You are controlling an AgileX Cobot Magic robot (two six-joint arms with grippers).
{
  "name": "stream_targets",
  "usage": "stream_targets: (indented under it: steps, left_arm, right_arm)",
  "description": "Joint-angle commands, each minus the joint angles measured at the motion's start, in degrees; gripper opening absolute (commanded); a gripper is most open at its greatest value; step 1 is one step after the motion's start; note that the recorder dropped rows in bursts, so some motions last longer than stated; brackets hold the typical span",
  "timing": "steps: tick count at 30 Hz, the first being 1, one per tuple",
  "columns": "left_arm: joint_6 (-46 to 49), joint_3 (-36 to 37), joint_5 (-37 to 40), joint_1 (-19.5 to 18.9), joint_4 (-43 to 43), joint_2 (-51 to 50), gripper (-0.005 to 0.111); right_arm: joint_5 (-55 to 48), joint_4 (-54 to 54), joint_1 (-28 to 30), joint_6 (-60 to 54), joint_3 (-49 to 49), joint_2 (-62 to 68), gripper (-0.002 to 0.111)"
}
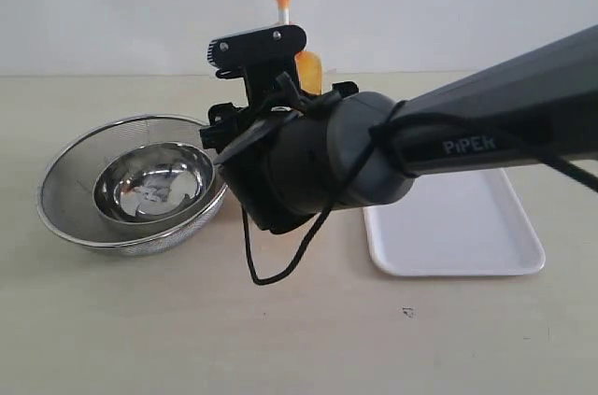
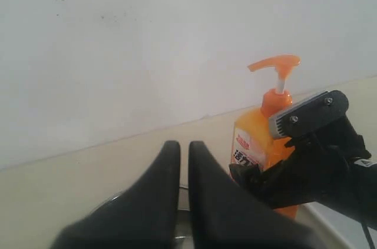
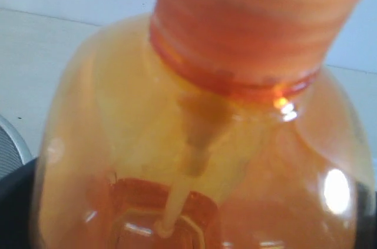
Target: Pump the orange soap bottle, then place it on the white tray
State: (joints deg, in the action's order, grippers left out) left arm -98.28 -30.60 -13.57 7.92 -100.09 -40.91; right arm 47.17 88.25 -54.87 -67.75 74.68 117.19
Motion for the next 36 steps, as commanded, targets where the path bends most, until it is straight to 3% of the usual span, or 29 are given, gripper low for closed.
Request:
stream_targets:
  steps: [1,5,10,16,23,28,36]
  left_arm:
    - [-0.5,0.1,0.2,0.1,0.1,0.5,0.005]
    - [-0.5,0.1,1.2,0.1,0.1,0.5,0.005]
    - [-0.2,0.1,1.5,0.1,0.1,0.5,0.005]
    - [-0.2,0.1,1.5,0.1,0.1,0.5,0.005]
    - [-0.2,0.1,1.4,0.1,0.1,0.5,0.005]
    - [-0.2,0.1,1.4,0.1,0.1,0.5,0.005]
    - [-0.2,0.1,1.4,0.1,0.1,0.5,0.005]
  right_arm:
    - [7.4,3.7,-2.2,-8.0,0.3,-0.7,0.105]
    - [16.7,7.0,-5.9,-10.7,0.3,-3.0,0.105]
    - [16.6,8.3,-12.2,-15.3,0.3,-9.7,0.105]
    - [22.8,11.7,-18.9,-30.3,-2.1,-17.6,0.105]
    - [22.8,11.7,-19.9,-32.0,-17.3,-34.3,0.105]
    - [22.8,11.7,-18.7,-39.2,-24.9,-43.2,0.105]
    - [22.8,11.7,-18.7,-40.4,-29.5,-48.6,0.105]
